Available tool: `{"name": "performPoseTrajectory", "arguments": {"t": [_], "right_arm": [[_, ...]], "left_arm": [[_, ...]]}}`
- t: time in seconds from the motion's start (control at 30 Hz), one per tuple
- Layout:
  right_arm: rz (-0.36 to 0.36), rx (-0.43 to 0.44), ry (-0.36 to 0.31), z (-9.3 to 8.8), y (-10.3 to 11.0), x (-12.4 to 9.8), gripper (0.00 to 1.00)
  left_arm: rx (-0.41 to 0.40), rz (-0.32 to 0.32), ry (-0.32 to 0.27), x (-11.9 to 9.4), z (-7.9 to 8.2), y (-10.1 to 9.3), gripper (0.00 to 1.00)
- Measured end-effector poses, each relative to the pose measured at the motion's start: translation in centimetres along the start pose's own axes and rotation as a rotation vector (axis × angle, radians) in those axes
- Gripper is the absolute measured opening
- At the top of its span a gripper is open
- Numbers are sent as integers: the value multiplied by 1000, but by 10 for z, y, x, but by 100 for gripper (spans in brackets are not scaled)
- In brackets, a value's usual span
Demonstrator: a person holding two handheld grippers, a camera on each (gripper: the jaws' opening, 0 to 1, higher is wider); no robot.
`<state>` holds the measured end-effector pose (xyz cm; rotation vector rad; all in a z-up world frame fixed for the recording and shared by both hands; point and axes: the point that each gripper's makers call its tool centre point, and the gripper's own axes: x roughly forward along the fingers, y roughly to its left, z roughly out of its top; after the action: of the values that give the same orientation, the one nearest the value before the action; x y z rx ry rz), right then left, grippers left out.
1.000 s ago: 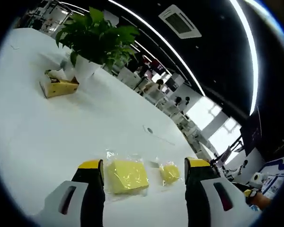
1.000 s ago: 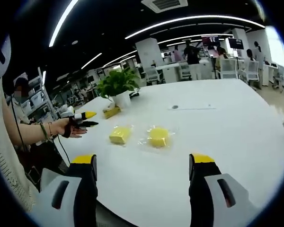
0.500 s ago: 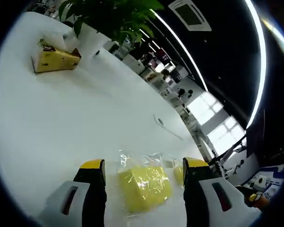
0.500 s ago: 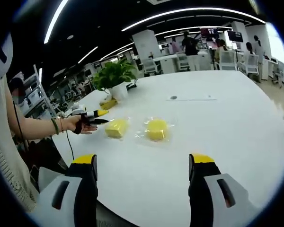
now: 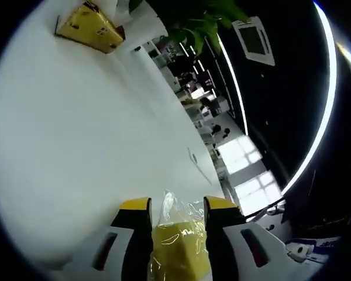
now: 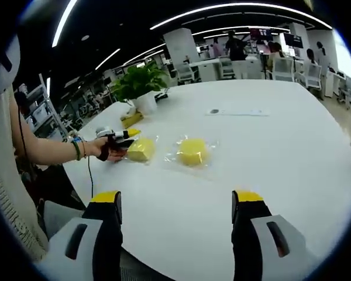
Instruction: Compare the silicone blocks by pressing each to a similar depth, holding the contact briefly, and releasing to observe deformation and rebound differences across the visible hardness samples.
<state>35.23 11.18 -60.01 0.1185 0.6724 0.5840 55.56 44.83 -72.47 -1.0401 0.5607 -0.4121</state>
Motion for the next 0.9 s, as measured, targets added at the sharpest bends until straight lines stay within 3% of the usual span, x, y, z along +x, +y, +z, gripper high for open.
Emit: {"name": "performPoseTrajectory", "arguments": {"t": [0.1, 0.23, 0.53, 0.63, 0.7, 0.9], "right_arm": [[-2, -3, 4, 0, -1, 1, 70], [-3, -8, 17, -1, -2, 2, 70], [8, -16, 33, -2, -1, 6, 68], [12, -24, 43, -3, -1, 7, 67], [13, -25, 46, -4, 0, 7, 67], [21, -29, 47, -3, 1, 8, 66]], "left_arm": [[-22, -14, -5, 1, -2, 1, 24], [-117, -28, -37, 0, 0, 4, 16], [-75, -85, -27, 1, -8, -6, 0], [-49, -98, -16, 2, -12, -11, 0], [39, -79, -19, 2, -12, -10, 0], [201, -37, -5, 1, -11, -12, 0]]}}
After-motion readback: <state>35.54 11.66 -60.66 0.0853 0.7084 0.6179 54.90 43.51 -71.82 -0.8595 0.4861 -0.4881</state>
